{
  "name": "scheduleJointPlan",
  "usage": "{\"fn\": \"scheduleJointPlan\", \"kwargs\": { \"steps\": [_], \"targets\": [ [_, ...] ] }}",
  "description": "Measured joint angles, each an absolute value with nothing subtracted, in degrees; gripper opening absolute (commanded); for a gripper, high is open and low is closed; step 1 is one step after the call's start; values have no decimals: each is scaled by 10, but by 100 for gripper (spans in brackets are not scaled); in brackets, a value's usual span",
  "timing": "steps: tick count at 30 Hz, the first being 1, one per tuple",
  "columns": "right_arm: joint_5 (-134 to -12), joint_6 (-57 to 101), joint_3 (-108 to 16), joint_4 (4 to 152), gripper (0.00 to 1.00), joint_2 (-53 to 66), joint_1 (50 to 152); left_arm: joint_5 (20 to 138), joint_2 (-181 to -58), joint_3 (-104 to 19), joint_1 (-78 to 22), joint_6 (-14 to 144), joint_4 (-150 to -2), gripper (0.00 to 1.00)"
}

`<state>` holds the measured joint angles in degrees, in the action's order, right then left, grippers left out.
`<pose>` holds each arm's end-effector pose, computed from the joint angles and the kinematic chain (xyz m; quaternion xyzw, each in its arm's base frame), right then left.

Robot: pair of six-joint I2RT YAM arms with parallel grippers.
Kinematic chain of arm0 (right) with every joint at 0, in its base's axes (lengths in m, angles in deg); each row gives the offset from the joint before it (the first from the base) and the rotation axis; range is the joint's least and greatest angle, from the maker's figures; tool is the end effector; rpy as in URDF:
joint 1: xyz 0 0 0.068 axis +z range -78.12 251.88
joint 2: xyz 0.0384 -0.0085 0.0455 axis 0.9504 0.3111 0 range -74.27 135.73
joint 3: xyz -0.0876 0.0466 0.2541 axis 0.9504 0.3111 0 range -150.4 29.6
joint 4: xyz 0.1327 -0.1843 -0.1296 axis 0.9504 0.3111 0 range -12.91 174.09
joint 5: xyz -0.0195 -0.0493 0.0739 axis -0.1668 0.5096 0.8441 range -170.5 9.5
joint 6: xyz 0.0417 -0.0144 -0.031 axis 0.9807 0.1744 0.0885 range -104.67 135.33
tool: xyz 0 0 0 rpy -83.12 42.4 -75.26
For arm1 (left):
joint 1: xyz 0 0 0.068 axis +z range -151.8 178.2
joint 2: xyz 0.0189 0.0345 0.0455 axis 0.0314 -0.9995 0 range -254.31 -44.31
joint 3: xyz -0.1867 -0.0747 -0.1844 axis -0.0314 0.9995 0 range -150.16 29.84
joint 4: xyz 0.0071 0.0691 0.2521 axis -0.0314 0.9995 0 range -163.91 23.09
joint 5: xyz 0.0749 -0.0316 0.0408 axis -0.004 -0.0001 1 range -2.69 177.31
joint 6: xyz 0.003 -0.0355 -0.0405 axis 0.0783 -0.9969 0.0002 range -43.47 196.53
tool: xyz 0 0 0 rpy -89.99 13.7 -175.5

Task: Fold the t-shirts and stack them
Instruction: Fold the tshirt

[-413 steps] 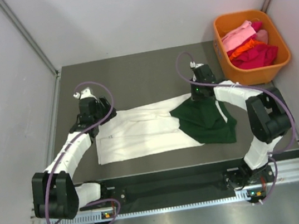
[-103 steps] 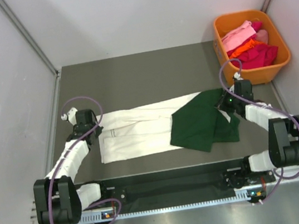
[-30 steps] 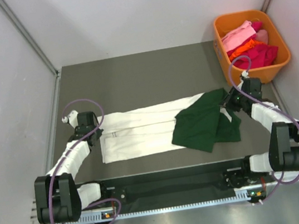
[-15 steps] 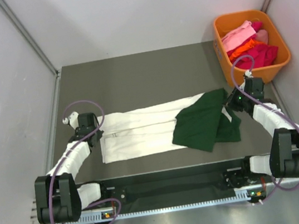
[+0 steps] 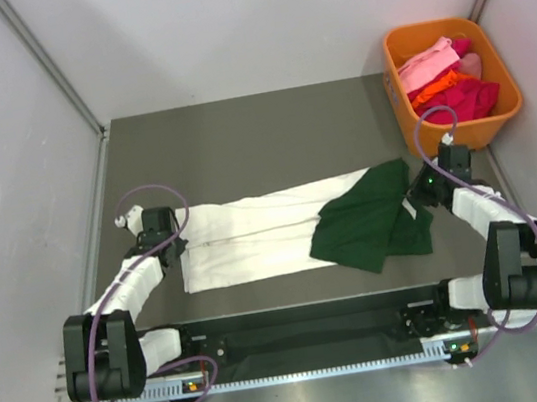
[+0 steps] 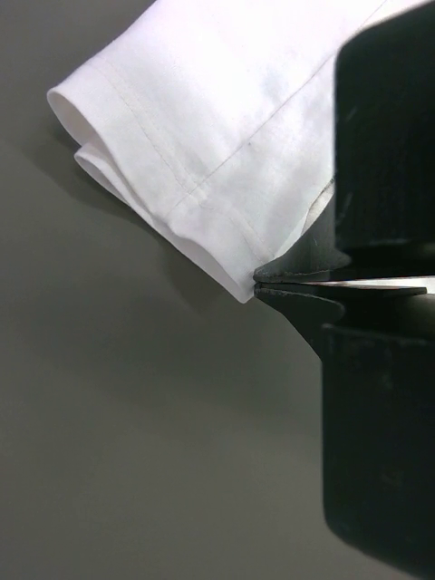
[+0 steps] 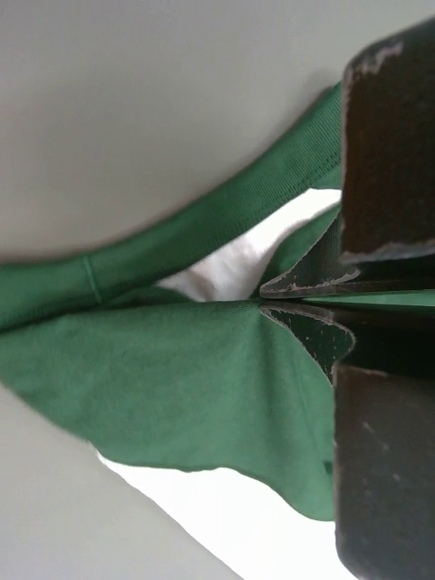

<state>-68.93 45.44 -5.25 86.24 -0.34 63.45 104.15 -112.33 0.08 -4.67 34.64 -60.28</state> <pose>0.2460 -0.0292 0.1780 0.2728 0.8893 0.1593 0.3307 0.2177 -0.0005 0.1686 -0.3573 0.8654 0.0051 0.3513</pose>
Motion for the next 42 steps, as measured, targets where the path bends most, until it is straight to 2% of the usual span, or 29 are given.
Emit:
{"fn": "scheduleJointPlan", "kwargs": {
  "steps": [3, 4, 5, 6, 7, 8, 9, 13, 17, 18, 19, 20, 21, 22, 25, 26, 31, 42],
  "targets": [
    [-697, 460, -52, 860, 4, 12, 635, 1035, -1123, 4, -47, 347, -603, 2],
    [-699, 463, -51, 858, 14, 15, 635, 1032, -1123, 4, -47, 347, -603, 5],
    [-700, 466, -49, 854, 20, 16, 635, 1028, -1123, 4, -47, 348, -603, 12],
    [-704, 466, -49, 853, 25, 17, 635, 1025, -1123, 5, -47, 350, -605, 31],
    [-707, 466, -49, 852, 43, 19, 633, 1021, -1120, 8, -47, 355, -607, 44],
    [-710, 468, -49, 850, 50, 19, 632, 1017, -1115, 12, -47, 358, -609, 51],
    [-712, 466, -49, 850, 52, 19, 631, 1014, -1107, 16, -46, 358, -608, 63],
    [-727, 465, -36, 850, 69, 0, 631, 1017, -1062, 22, -46, 360, -604, 73],
    [-755, 466, -14, 876, 71, -75, 631, 1021, -1033, 13, -46, 361, -588, 77],
    [-763, 467, -14, 885, 76, -95, 631, 1021, -1031, 9, -46, 360, -582, 78],
    [-771, 469, -14, 893, 87, -114, 631, 1022, -1029, 3, -46, 360, -576, 81],
    [-780, 473, -14, 904, 88, -135, 631, 1021, -1028, -4, -46, 361, -567, 87],
    [-790, 472, -14, 915, 89, -154, 631, 1020, -1025, -10, -46, 362, -561, 87],
    [-796, 473, -14, 927, 99, -171, 631, 1018, -1020, -16, -46, 362, -556, 88],
    [-809, 479, -9, 972, 100, -222, 631, 1008, -997, -23, -46, 362, -550, 89],
    [-809, 481, -4, 985, 100, -237, 631, 1002, -988, -23, -46, 362, -549, 92],
    [-807, 499, 19, 1050, 96, -297, 631, 974, -947, -23, -46, 368, -547, 92],
    [-788, 576, 84, 1136, 99, -373, 648, 927, -933, -3, -46, 377, -563, 91]
  ]
}}
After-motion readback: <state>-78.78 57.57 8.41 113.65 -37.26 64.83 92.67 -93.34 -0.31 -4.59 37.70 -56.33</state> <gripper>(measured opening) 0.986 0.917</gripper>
